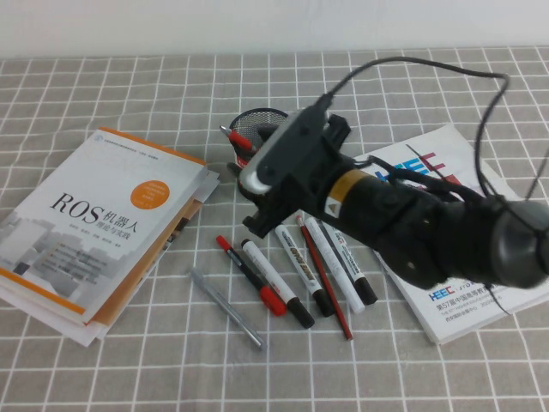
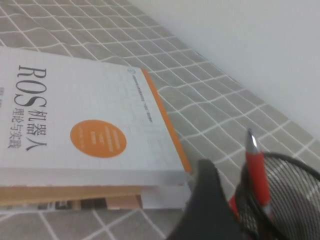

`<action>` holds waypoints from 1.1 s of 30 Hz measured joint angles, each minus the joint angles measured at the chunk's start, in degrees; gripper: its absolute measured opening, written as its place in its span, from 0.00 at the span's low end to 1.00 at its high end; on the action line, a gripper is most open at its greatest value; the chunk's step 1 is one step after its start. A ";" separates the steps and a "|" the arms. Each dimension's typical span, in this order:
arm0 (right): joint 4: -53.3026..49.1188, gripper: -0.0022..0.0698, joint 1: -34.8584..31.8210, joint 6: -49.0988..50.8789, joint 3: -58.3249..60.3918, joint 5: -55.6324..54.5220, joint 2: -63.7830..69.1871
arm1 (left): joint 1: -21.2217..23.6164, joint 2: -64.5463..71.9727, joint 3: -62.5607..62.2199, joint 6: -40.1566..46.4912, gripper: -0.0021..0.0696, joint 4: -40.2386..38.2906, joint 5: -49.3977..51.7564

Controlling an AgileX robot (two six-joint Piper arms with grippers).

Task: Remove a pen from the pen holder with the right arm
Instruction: 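Take a marker out of the pen holder and lay it on the table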

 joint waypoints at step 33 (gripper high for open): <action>0.72 0.57 -0.77 0.00 -32.01 17.33 20.19 | 0.00 0.00 0.00 0.00 0.02 0.00 0.00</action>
